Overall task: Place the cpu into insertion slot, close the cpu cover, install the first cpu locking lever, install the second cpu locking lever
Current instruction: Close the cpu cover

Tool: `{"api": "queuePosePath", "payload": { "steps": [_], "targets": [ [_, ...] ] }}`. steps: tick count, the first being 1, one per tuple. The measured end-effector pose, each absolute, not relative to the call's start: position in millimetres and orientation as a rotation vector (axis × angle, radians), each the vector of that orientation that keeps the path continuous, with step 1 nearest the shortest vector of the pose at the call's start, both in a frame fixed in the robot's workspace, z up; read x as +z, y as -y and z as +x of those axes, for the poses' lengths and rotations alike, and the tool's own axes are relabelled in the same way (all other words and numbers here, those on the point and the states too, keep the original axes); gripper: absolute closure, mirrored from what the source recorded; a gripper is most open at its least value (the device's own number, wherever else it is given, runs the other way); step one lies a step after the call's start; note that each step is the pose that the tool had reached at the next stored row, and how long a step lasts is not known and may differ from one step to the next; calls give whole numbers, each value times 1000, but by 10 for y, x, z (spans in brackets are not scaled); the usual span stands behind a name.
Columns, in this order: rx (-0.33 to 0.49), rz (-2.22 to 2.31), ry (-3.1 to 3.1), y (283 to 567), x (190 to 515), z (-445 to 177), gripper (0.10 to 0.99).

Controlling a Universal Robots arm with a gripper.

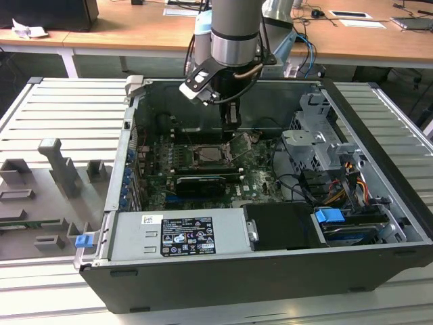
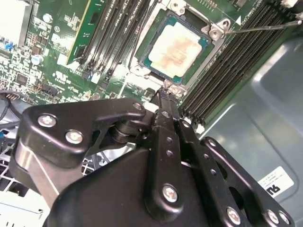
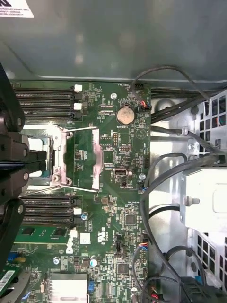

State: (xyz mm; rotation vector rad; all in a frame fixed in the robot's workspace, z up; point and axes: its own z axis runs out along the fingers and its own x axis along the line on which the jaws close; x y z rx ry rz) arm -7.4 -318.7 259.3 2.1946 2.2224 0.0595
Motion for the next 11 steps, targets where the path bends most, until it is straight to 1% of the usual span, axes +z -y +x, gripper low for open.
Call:
{"api": "queuePosePath", "payload": {
  "steps": [11],
  "targets": [
    [40, 2204, -2231, 3188, 2651, 91, 980]
  ]
}}
